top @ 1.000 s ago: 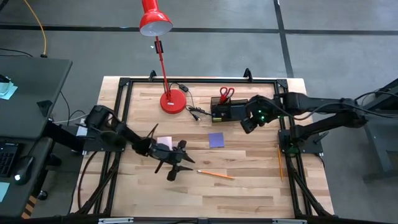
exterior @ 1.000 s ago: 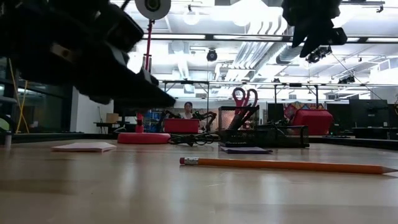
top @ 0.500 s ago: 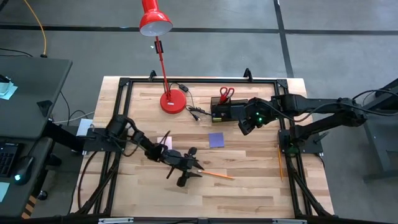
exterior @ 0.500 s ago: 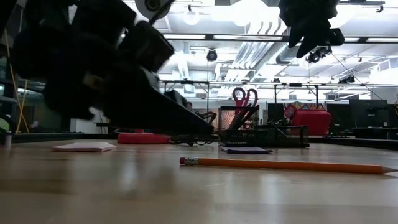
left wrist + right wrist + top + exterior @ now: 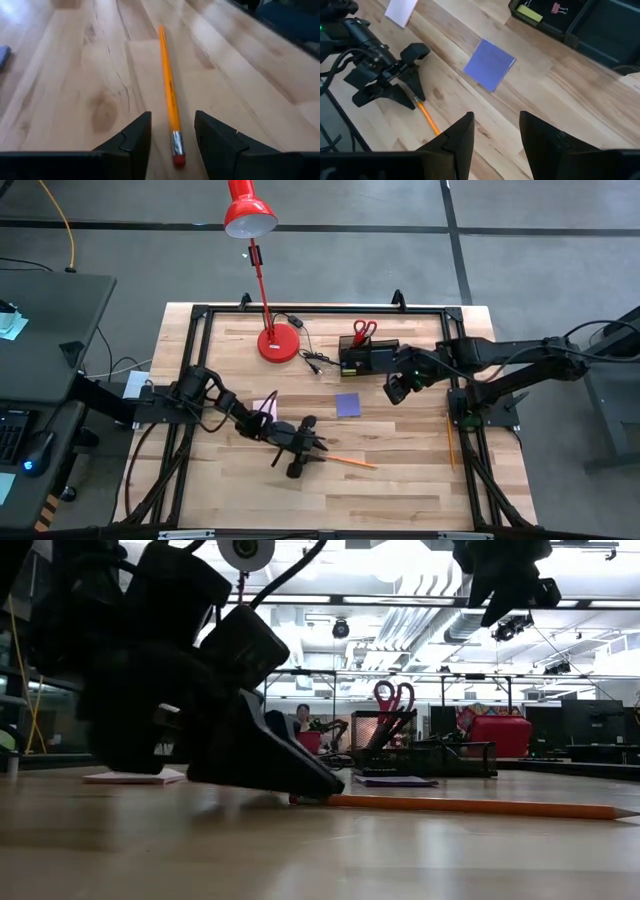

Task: Pick and place office supplies into organizer
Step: Put the left orange pencil into the black desk organizer

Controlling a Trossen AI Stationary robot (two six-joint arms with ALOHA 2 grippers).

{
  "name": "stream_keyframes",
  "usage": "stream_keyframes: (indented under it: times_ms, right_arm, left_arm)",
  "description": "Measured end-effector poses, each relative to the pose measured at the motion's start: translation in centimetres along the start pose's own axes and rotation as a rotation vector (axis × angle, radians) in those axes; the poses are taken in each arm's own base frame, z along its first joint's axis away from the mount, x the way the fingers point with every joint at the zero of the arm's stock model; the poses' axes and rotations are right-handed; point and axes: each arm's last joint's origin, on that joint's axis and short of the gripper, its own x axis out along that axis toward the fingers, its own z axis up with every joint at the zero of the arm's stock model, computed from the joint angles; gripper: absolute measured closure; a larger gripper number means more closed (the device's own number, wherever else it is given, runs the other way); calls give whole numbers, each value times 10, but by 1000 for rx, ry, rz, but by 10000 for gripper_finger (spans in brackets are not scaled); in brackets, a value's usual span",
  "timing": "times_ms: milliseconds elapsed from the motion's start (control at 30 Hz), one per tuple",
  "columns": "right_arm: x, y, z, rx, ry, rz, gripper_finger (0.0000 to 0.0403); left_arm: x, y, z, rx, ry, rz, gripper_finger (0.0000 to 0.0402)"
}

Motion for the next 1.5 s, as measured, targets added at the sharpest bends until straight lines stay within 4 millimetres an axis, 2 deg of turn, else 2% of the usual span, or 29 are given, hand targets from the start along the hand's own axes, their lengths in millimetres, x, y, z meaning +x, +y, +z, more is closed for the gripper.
stream_keyframes:
  times_ms: [400, 467, 700, 900, 1033, 1167, 1367, 1500]
  right_arm:
    - [0, 1, -1, -9, -7, -4, 258]
    - [0, 1, -1, -10, -7, -4, 258]
    - [0, 1, -1, -10, 5, 4, 258]
    - [0, 1, -2, -8, 9, 7, 258]
    - [0, 2, -1, -8, 2, 14, 258]
    - [0, 8, 1, -38, -15, 80, 258]
    - [-1, 13, -2, -46, 118, 206, 258]
    - [-1, 17, -2, -32, 129, 245, 258]
  left_arm:
    - [4, 1, -10, -10, -9, 15, 267]
    - [5, 1, -12, 1, -31, 11, 281]
    - [10, 2, -25, 30, -40, -11, 375]
    - [9, 1, -25, 41, -57, -39, 393]
    - [7, 1, -14, -6, -94, -58, 394]
    - [1, -3, -1, -44, -60, -127, 394]
    - [-10, -7, 17, -53, 40, -183, 394]
    - [-20, -5, 39, -49, 5, -179, 394]
